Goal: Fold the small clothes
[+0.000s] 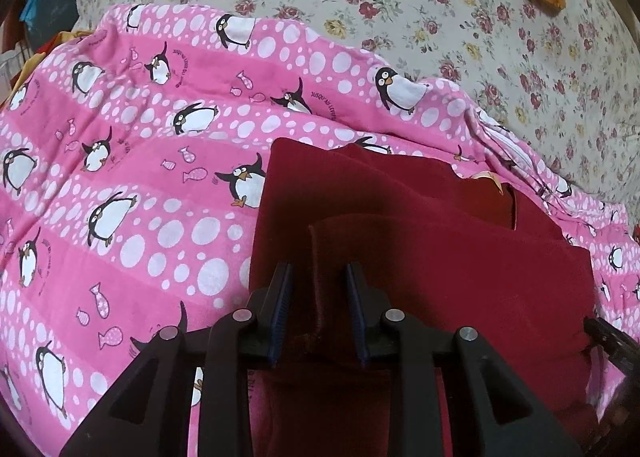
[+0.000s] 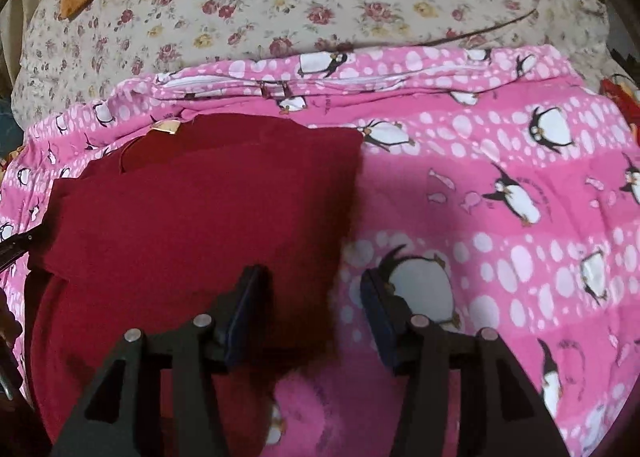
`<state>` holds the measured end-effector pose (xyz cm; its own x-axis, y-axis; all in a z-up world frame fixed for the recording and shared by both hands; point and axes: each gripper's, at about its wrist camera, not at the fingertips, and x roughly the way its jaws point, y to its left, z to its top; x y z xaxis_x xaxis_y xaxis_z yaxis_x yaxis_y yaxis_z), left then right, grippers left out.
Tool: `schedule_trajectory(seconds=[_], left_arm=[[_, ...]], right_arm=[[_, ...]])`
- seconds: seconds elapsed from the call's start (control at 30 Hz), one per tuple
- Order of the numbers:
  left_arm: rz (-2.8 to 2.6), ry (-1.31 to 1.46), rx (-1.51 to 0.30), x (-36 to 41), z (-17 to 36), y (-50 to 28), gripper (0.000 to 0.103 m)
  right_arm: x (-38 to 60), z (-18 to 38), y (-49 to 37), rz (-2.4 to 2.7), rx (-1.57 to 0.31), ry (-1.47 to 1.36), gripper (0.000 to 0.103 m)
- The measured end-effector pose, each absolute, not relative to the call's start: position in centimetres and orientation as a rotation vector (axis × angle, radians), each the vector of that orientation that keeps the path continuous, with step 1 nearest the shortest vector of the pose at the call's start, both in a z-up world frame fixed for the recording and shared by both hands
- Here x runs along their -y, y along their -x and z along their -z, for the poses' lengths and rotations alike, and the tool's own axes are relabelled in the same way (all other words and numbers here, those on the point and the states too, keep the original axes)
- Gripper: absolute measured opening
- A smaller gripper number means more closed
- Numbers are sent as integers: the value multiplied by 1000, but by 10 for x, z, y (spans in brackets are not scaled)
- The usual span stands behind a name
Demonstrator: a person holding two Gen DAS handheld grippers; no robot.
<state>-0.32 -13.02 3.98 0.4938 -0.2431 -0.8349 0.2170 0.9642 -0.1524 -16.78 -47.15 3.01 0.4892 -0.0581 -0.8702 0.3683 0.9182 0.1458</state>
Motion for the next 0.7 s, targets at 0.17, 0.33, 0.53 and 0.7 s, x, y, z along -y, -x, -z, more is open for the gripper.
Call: schedule_trajectory(seconds=[0.17, 0.33, 0.53, 0.7], left_arm=[[277, 21, -1014, 130, -39, 4, 7], [272, 5, -1009, 133, -37, 5, 7], [317, 37, -1027, 128, -40, 13, 7], [403, 68, -1043, 113, -61, 50, 7]], right_arm=[[453, -50, 170, 226, -975, -302, 54], [450, -29, 165, 248, -1036, -248, 54], [469, -29, 182, 209, -1043, -424, 56], [465, -56, 232, 79, -1005, -544, 67]])
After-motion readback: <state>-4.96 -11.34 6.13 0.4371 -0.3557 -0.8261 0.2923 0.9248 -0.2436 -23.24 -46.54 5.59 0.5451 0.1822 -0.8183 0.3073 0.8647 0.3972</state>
